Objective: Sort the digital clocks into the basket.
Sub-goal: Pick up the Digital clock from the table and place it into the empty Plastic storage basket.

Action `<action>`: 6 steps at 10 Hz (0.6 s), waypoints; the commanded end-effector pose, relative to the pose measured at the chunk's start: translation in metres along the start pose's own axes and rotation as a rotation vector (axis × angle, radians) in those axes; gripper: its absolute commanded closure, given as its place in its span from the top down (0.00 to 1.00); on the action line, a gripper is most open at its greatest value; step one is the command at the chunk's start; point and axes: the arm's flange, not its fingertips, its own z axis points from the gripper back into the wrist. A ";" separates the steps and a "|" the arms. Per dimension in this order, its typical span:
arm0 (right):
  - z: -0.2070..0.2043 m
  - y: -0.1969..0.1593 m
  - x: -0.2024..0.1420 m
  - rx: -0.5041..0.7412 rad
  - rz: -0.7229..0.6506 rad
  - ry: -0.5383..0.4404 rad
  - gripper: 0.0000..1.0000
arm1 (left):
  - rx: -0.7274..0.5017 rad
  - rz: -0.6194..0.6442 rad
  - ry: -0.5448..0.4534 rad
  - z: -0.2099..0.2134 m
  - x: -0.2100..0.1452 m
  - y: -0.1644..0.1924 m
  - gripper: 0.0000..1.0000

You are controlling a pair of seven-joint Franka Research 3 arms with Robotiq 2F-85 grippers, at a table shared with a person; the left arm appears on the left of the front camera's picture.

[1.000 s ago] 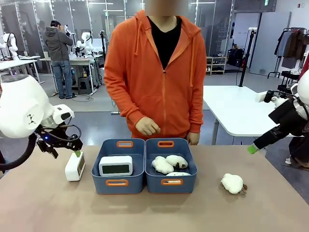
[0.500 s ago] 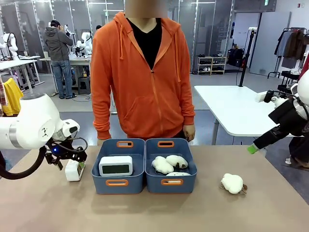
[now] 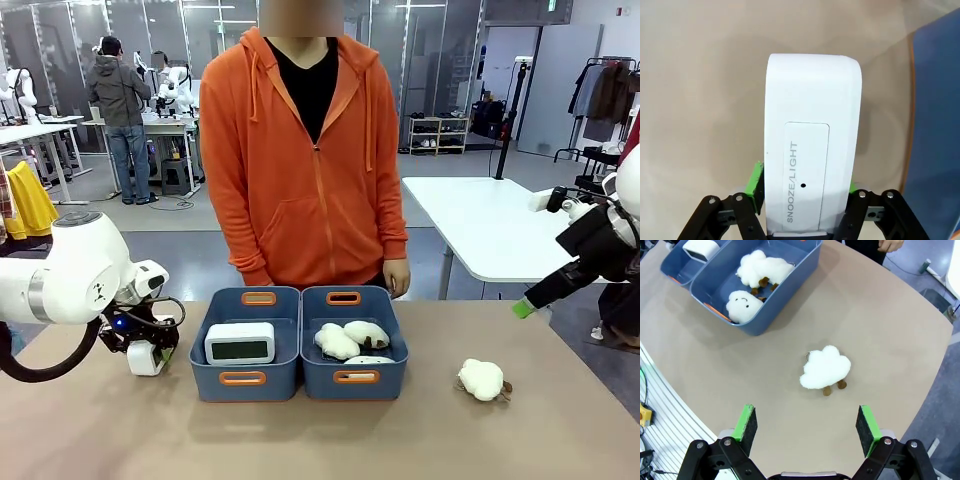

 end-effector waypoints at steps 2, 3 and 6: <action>0.000 0.002 -0.001 -0.009 -0.015 0.013 1.00 | 0.003 -0.004 -0.005 0.006 -0.001 -0.001 0.00; 0.000 0.002 -0.001 -0.009 -0.015 0.013 1.00 | -0.037 -0.056 0.007 0.021 -0.001 0.000 0.00; 0.000 0.002 -0.001 -0.009 -0.015 0.013 1.00 | -0.152 -0.365 -0.073 0.114 -0.001 0.043 0.00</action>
